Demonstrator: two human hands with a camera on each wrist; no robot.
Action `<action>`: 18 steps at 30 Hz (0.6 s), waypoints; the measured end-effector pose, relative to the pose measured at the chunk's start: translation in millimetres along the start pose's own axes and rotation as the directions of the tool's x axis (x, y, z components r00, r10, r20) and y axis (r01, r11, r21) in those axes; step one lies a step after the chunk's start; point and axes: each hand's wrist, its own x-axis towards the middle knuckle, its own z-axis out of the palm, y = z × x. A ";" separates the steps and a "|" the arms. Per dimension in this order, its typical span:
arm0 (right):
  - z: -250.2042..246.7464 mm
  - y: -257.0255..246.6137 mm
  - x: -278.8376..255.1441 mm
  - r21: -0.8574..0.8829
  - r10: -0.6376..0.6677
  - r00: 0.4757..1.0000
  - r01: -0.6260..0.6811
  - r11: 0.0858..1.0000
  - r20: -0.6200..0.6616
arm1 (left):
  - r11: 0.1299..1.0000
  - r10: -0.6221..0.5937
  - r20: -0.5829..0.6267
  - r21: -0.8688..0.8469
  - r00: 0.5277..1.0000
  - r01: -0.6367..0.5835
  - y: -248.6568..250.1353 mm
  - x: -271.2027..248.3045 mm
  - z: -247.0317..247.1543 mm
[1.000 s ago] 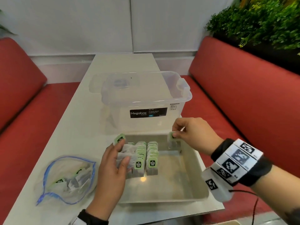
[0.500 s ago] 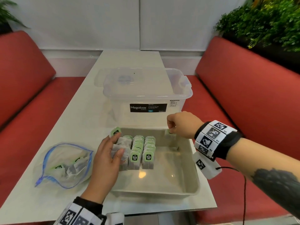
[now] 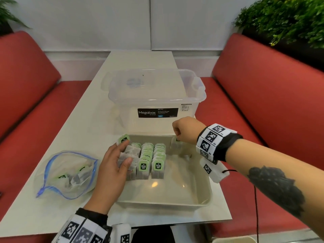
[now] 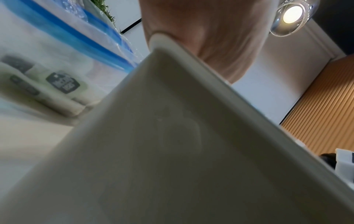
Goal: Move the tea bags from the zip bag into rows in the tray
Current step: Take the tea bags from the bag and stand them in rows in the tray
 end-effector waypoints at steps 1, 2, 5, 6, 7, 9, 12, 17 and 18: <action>1.4 -1.4 2.2 -0.023 -0.012 1.000 0.012 1.000 -0.010 | 1.000 -0.004 0.002 0.000 1.000 0.004 -0.5 -0.4 -0.1; 2.4 -2.8 4.3 -0.050 -0.020 1.000 0.020 0.999 -0.015 | 1.000 -0.008 0.006 0.000 1.000 0.008 -0.4 -0.9 -0.1; 4.8 -3.4 10.2 -0.080 -0.014 1.000 0.013 0.997 -0.015 | 1.000 -0.007 0.012 0.005 1.000 0.007 0.8 -1.1 0.0; 6.2 -2.7 12.5 -0.075 -0.011 1.000 0.010 0.997 -0.009 | 1.000 -0.001 0.014 0.010 1.000 0.001 1.2 -1.1 -0.1; 7.6 -2.5 15.2 -0.073 -0.015 1.000 0.015 0.997 0.009 | 1.000 0.003 0.015 0.016 1.000 -0.003 1.4 -1.3 -0.3; 10.5 -3.1 20.5 -0.113 -0.020 0.996 0.030 0.993 0.083 | 1.000 0.001 0.015 0.025 1.000 -0.002 0.9 -1.3 -0.9; 13.9 -6.1 29.3 -0.252 -0.020 0.983 0.067 0.965 0.184 | 0.999 -0.028 0.017 0.046 0.999 0.027 -1.1 -1.2 -0.3; 20.2 -12.2 43.8 -0.395 0.041 0.949 0.090 0.914 0.311 | 0.997 -0.028 0.019 0.067 0.999 0.027 -1.8 -0.2 0.3; 20.0 -13.4 46.7 -0.420 0.062 0.941 0.090 0.903 0.334 | 0.997 -0.034 0.019 0.065 0.999 0.033 -2.2 -0.3 0.1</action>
